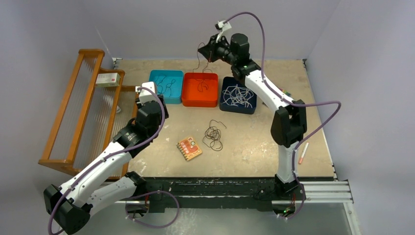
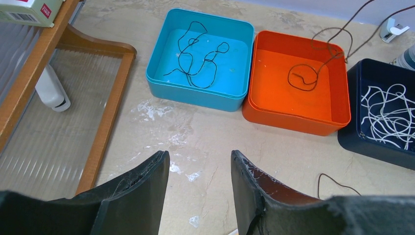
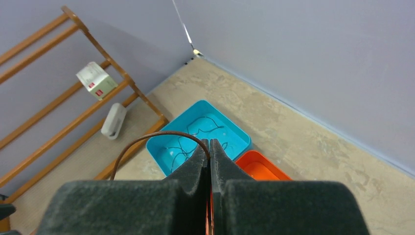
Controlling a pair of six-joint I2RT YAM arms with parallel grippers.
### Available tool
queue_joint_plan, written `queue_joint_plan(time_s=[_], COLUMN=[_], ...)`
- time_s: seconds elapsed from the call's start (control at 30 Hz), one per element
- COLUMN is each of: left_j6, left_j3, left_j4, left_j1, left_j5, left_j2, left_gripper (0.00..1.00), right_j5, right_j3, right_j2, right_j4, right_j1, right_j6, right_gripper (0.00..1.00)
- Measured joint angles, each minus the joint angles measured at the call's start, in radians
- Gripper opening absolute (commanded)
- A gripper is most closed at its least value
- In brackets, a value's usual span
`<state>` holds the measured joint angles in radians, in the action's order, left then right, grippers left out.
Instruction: Untangle the cables
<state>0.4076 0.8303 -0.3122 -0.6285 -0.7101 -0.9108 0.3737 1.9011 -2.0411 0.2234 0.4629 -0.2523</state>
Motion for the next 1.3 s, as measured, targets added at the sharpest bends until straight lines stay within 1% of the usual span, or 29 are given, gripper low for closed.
queue_joint_plan(time_s=[0.17,0.4,0.63,0.87,1.17,1.3], left_j6=[0.000,0.000,-0.001,-0.001,-0.001,-0.001], left_j3=[0.000,0.000,0.000,0.000,0.000,0.000], left_j4=[0.000,0.000,0.000,-0.001,-0.004,-0.004], left_j1=[0.000,0.000,0.000,0.000,0.000,0.000], left_j5=[0.001,0.006,0.007,0.007,0.007,0.007], left_j2=[0.000,-0.002,-0.006,-0.008,-0.008,-0.010], left_gripper=[0.49,0.49,0.49,0.49,0.49,0.49], right_j5=[0.017,0.032,0.039,0.042,0.040,0.007], right_j3=[-0.053,-0.056,-0.058,-0.006,-0.005,0.012], right_j2=[0.066,0.062,-0.010,-0.129,-0.146,-0.164], right_j4=[0.053,0.071,0.070,0.047,0.048,0.019], right_j1=[0.001,0.001,0.001,0.001,0.001,0.001], right_j6=[-0.003,-0.003,-0.018,-0.043,-0.069,-0.053], right_gripper=[0.00,0.00,0.00,0.00,0.00,0.00])
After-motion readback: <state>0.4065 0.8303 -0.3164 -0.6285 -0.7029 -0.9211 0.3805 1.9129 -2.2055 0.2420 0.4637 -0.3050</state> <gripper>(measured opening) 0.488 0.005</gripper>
